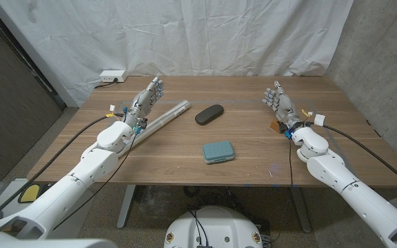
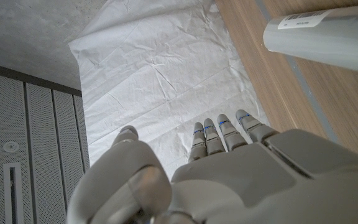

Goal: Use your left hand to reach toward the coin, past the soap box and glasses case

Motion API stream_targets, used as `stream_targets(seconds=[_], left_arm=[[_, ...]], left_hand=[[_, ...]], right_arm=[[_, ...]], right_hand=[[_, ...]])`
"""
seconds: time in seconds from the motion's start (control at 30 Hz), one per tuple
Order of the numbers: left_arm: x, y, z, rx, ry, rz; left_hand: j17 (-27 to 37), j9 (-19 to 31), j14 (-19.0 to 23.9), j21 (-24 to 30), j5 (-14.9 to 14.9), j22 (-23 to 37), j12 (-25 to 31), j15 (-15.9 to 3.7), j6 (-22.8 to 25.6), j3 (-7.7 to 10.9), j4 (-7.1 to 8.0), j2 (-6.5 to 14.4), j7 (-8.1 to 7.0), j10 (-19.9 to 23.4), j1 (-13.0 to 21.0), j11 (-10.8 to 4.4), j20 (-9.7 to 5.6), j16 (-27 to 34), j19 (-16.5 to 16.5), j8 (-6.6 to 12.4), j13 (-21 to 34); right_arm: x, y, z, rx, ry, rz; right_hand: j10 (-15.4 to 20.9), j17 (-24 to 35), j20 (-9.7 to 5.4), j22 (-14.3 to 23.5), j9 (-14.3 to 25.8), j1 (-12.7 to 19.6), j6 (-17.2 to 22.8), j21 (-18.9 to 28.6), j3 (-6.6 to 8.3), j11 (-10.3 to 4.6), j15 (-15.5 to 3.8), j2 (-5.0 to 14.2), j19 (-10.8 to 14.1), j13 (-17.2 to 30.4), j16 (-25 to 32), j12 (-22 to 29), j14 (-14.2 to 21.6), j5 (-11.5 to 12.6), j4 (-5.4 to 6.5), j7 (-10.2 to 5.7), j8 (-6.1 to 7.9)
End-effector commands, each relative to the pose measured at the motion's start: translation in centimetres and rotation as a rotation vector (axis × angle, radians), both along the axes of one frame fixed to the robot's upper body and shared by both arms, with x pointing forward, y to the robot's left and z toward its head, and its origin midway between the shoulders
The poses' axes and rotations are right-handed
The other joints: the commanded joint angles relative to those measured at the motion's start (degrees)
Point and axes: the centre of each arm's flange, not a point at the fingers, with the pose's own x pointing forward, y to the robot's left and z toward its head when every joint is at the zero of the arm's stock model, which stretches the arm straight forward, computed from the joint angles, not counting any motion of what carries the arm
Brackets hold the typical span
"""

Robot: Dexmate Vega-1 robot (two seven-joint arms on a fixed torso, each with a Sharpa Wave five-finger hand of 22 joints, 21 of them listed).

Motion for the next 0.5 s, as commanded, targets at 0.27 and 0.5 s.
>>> stream_targets(seconds=[0.27,0.5], left_arm=[[-0.1,2.5,0.6,0.025,-0.015,0.048],[0.0,3.3,0.8,0.031,-0.029,0.073]], left_hand=[[0.1,0.1,1.6,0.7,0.0,0.3,0.4,-0.33,1.6,-0.16,-0.61,-0.2,-0.1,1.5,1.0,-0.08,-3.31,0.5,1.6,0.34,0.2],[0.1,0.1,2.7,0.9,0.0,0.3,0.6,-0.52,2.8,-0.43,-0.81,-0.5,-0.12,2.8,1.3,-0.09,-3.13,0.6,2.7,0.5,0.2]], right_arm=[[0.1,-0.1,0.1,0.02,-0.003,-0.009],[0.2,-0.3,0.2,0.031,-0.004,-0.017]], right_hand=[[0.5,0.2,-0.35,0.3,0.1,-0.2,0.4,-0.3,-0.35,0.08,0.33,0.43,0.5,0.2,0.3,0.0,0.5,0.4,-0.05,0.11,0.35],[0.6,0.2,-0.32,0.3,0.1,-0.2,0.5,-0.5,-0.39,0.15,0.43,0.46,0.6,0.2,0.3,0.0,0.5,0.4,-0.08,0.18,0.39]])
